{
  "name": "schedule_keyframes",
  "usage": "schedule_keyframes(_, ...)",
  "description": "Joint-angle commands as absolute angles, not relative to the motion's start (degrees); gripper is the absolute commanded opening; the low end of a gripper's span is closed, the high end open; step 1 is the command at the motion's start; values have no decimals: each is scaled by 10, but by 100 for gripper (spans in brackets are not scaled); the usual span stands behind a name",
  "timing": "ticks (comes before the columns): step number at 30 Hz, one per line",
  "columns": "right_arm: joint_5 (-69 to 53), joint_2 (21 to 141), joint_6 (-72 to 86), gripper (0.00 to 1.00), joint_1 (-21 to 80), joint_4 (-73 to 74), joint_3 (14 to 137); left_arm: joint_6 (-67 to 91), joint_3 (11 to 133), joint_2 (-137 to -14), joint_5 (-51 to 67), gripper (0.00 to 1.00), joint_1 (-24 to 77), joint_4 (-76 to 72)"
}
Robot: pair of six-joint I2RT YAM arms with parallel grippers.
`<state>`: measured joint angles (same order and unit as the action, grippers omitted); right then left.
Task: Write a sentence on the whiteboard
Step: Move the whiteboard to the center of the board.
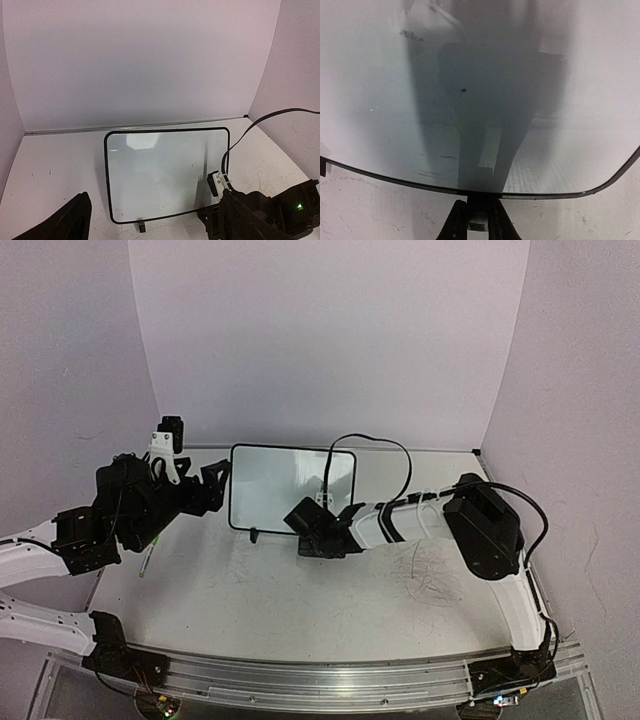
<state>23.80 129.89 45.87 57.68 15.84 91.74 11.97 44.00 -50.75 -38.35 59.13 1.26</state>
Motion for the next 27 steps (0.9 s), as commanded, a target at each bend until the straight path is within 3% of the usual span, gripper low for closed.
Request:
schedule_keyframes(1,276,1220,404,0,566,154,848,115,470,-524,-386,89,589,-21)
schedule_keyframes(10,258,1025,250,0,547,2,563,110,518,-582,-368,88,588,-39)
schedule_keyframes(15,185,931,200,0,508,-72,435,129,530,-614,-357,88,588,-46)
schedule_keyframes(27,164,853,225,0,496,-156,333,169,544,-650,-339,87,588,-46)
